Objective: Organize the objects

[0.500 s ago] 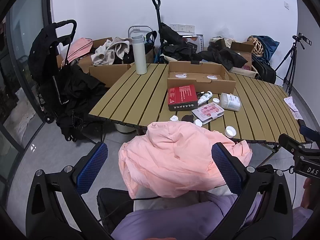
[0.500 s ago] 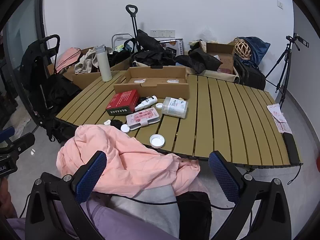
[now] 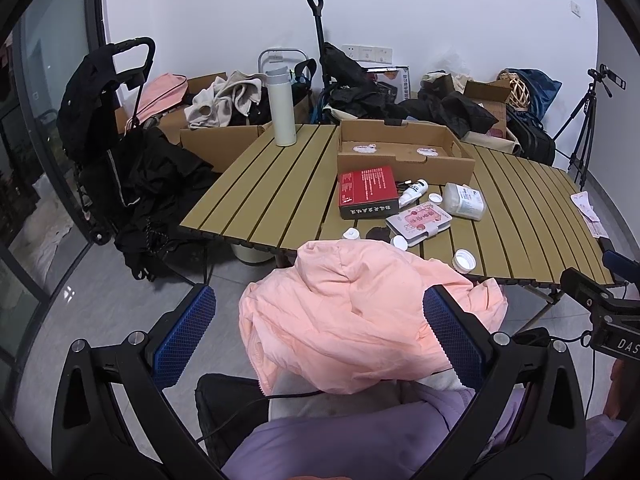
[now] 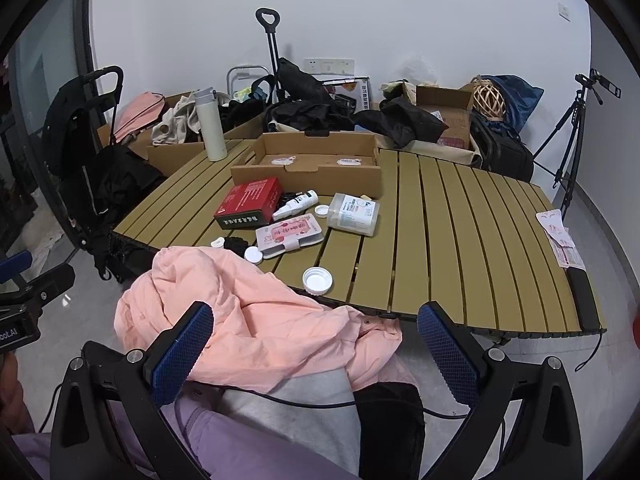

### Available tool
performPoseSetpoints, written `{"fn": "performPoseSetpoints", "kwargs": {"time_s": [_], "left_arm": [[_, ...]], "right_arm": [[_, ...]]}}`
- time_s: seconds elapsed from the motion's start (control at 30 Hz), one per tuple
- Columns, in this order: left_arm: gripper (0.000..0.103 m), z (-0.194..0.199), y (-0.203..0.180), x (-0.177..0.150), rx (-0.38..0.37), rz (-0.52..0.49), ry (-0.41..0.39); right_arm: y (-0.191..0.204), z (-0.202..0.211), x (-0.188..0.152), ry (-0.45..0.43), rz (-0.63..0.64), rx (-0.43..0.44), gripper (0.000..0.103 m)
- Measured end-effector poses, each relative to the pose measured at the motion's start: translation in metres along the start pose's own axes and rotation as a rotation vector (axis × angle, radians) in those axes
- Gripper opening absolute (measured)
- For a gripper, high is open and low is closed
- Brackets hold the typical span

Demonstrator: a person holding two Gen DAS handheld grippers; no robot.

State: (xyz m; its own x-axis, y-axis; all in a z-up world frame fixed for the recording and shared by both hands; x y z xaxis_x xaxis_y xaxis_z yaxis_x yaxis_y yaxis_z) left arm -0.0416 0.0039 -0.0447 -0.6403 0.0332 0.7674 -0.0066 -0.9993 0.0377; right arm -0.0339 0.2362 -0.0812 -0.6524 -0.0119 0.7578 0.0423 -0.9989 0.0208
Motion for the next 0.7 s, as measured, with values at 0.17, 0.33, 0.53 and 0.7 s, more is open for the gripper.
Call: {"fn": "performPoseSetpoints", "kwargs": {"time_s": [0.17,0.33,0.53,0.7], "left_arm": [[0.103,0.0001,0.0001,0.0001,0.001,0.0,0.0],[0.103,0.0001,0.0004,-0.0001,0.003,0.001,0.0],[0.103,-0.0001,0.0006,-0.0006,0.003,0.0,0.001],[0.103,-0.0007,0.0013,-0.0014,0.004,0.001,0.004]], "right_arm": [[-0.0008,0.0015,0.0001,-0.004,-0.007,0.002,0.103],[-0.0035,0.0024,0.0006,-0.003,-0.023,0.008,0.103],[-0.0055,0.0022,0.0002,-0.001,-0.031,0.0,0.103],[-0.0047,0.0015,-0.0004,0.001,-0.028,0.002,0.103]]}}
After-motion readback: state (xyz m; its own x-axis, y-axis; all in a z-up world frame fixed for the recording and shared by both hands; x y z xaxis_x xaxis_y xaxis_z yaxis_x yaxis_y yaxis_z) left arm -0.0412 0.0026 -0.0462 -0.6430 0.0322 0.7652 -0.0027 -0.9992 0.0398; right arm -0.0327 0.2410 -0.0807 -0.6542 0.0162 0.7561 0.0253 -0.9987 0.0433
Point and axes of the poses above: each gripper's, at about its wrist camera, not at the fingertips, and z roughly against the way its jaws point, y to its left, x to its top, the point moved 6 cm from there along -z, roughly the way its jaws point, and after that the axes turned 2 degrees about -y, right-handed, at the moved point
